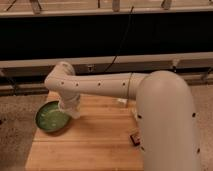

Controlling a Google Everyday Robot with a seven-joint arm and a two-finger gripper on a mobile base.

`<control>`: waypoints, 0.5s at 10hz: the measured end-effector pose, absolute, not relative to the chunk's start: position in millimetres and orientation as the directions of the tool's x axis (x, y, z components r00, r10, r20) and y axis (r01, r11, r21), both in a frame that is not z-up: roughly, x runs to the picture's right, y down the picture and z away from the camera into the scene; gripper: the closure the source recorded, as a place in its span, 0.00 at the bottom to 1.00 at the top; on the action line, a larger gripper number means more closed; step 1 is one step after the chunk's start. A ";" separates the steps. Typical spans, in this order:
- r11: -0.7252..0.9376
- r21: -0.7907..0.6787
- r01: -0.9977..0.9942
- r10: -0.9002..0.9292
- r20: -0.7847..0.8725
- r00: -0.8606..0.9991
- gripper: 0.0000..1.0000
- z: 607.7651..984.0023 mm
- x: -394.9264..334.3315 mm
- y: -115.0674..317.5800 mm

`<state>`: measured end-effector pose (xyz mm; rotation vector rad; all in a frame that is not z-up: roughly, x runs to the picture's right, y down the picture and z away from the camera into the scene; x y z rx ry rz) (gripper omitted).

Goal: Place the ceramic cup in the ceramic bowl

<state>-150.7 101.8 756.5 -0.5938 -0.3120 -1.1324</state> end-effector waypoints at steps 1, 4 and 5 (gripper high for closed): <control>0.294 -0.270 0.917 -0.756 0.522 0.396 1.00 743.0 -153.2 91.2; 0.290 -0.209 0.934 -0.756 0.548 0.358 1.00 727.2 -172.7 82.1; 0.288 -0.181 0.940 -0.752 0.565 0.339 1.00 727.3 -185.3 83.2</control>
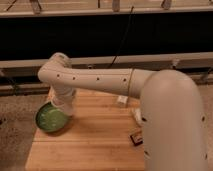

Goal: Place the ceramic cup in the ceramic bowl

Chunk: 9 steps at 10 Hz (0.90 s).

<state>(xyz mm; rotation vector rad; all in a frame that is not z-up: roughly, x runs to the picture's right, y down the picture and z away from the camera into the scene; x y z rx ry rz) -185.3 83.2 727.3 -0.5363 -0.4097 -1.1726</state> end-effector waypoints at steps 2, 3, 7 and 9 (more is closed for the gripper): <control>0.286 -0.138 0.948 -0.741 0.595 0.310 1.00 733.2 -205.7 88.1; 0.290 -0.117 0.950 -0.735 0.609 0.299 1.00 740.7 -215.6 91.9; 0.291 -0.074 0.954 -0.730 0.627 0.271 0.98 765.3 -236.6 107.2; 0.306 -0.055 0.950 -0.727 0.631 0.271 0.81 774.3 -240.4 112.5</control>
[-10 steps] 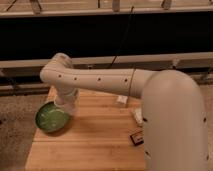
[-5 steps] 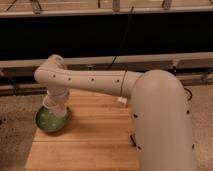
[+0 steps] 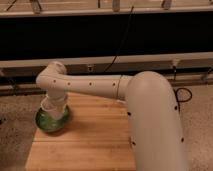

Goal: Place the ceramic cup in the ceramic bowl

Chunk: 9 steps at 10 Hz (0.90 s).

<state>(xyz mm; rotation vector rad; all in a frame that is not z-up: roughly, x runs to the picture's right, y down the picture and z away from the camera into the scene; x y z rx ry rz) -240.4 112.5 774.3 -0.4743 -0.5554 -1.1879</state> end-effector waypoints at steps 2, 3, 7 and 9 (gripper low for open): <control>0.319 -0.042 0.947 -0.722 0.636 0.272 0.61 783.1 -244.3 117.9; 0.326 -0.038 0.945 -0.721 0.637 0.274 0.50 786.7 -244.5 119.6; 0.353 -0.022 0.935 -0.718 0.634 0.286 0.20 794.0 -245.2 124.1; 0.355 -0.014 0.935 -0.720 0.634 0.283 0.20 793.5 -246.6 124.8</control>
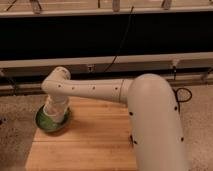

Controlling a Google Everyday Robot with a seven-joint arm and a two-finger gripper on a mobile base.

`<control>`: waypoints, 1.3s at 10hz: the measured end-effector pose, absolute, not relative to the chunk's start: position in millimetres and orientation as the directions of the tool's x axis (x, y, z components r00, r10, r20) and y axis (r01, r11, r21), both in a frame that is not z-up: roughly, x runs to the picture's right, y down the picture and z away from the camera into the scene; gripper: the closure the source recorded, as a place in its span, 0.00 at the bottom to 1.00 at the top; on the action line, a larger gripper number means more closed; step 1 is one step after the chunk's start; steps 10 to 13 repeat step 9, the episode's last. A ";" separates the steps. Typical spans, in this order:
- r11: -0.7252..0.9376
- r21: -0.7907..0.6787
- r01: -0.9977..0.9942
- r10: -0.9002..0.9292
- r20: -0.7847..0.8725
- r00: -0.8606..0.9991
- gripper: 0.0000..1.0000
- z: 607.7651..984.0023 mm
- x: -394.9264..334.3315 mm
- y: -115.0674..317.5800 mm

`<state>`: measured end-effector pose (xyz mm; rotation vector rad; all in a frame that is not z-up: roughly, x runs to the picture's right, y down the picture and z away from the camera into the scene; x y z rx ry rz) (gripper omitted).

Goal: Place the ceramic cup in the ceramic bowl

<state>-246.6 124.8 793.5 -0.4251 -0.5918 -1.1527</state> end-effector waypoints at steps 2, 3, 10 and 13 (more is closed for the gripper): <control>0.356 -0.009 0.934 -0.723 0.631 0.281 0.20 792.7 -245.2 123.6; 0.356 -0.009 0.934 -0.725 0.627 0.283 0.20 792.1 -242.7 121.7; 0.375 -0.029 0.927 -0.738 0.595 0.317 0.20 770.7 -209.7 88.1; 0.375 -0.029 0.927 -0.738 0.595 0.317 0.20 770.7 -209.7 88.1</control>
